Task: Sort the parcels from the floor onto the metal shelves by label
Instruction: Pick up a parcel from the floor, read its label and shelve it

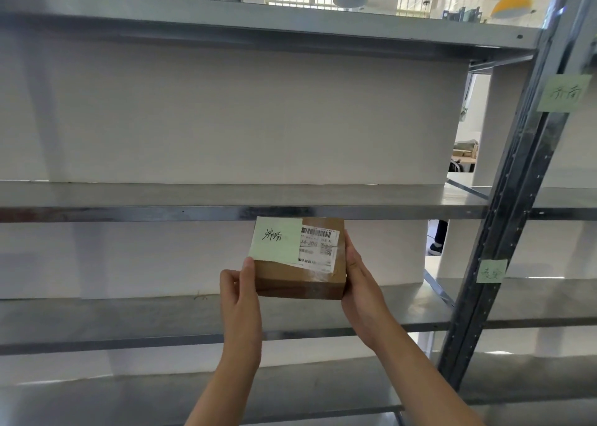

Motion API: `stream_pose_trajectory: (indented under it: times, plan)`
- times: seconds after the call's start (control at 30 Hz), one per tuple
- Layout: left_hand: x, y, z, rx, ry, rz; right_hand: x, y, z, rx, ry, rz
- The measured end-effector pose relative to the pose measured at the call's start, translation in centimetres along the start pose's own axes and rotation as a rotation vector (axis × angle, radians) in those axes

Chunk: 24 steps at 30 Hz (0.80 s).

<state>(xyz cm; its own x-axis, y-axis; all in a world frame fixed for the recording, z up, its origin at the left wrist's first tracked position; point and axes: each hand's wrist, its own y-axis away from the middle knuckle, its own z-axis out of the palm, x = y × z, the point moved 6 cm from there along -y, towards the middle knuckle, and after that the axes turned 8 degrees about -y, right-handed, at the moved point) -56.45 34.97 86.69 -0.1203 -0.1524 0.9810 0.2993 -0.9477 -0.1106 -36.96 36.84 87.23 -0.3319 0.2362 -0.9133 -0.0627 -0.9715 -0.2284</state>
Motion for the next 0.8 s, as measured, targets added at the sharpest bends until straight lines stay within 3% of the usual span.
stream_pose_trajectory:
  times: [0.47, 0.6, 0.8]
  plan:
    - [1.9, 0.6, -4.6, 0.145, -0.011, 0.089, 0.1, -1.7, 3.3, -0.005, 0.076, 0.053]
    - [2.8, 1.6, -7.8, 0.237, -0.012, 0.147, 1.4, -2.2, 7.0, -0.108, 0.045, 0.064]
    - [3.5, 4.2, -13.2, 0.401, -0.027, 0.245, 5.9, -0.4, 13.3, -0.292, -0.059, 0.222]
